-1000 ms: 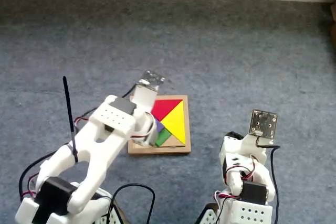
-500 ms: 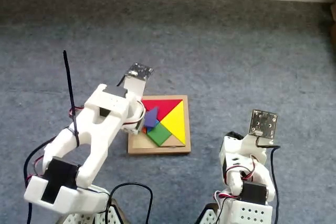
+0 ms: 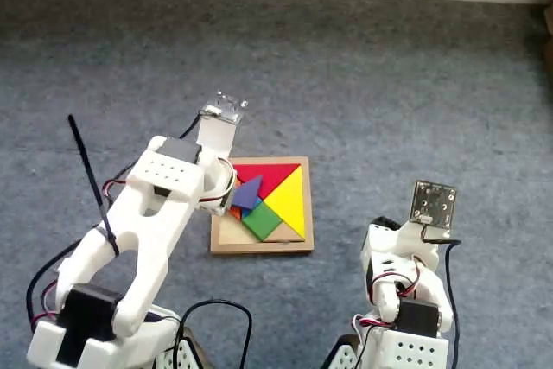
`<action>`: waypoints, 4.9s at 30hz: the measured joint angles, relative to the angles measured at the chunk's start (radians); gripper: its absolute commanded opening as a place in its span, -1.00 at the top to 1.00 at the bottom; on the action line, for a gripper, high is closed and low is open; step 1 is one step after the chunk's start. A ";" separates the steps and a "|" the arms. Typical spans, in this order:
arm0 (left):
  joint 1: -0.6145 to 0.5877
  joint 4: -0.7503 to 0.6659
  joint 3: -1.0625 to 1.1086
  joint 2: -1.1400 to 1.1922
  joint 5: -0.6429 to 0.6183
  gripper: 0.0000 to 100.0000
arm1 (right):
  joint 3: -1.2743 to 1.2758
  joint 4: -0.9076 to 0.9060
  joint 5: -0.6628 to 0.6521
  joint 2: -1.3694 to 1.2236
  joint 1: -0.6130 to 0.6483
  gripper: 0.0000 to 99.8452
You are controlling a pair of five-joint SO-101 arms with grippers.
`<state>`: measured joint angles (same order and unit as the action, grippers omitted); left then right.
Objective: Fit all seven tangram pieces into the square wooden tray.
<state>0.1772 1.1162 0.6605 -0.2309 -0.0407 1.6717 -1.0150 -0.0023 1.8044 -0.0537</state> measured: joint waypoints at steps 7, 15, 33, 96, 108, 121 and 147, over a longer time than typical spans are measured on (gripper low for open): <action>0.000 -0.071 0.005 -0.037 -0.121 0.74 | 0.000 0.000 0.000 0.000 0.000 0.99; 0.000 -0.350 0.064 -0.037 -0.267 0.74 | 0.002 0.000 0.000 0.000 0.000 0.99; 0.176 -0.308 -0.054 0.235 -0.270 0.75 | 0.002 0.000 0.000 0.000 0.000 0.99; 0.239 0.044 0.068 0.032 0.014 0.75 | 0.002 0.000 0.000 0.000 0.000 0.99; 0.239 0.037 0.074 0.038 0.014 0.75 | 0.002 0.000 0.000 0.000 0.000 0.99; 0.252 -0.103 -0.008 0.193 -0.051 0.99 | 0.002 0.000 0.000 0.000 0.000 0.99; 0.149 -0.158 0.548 -0.980 -0.129 0.99 | 0.002 0.000 0.000 0.000 0.000 0.99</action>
<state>0.3261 0.9582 1.2083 -1.2114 -0.1695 1.6732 -1.0150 -0.0023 1.8044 -0.0537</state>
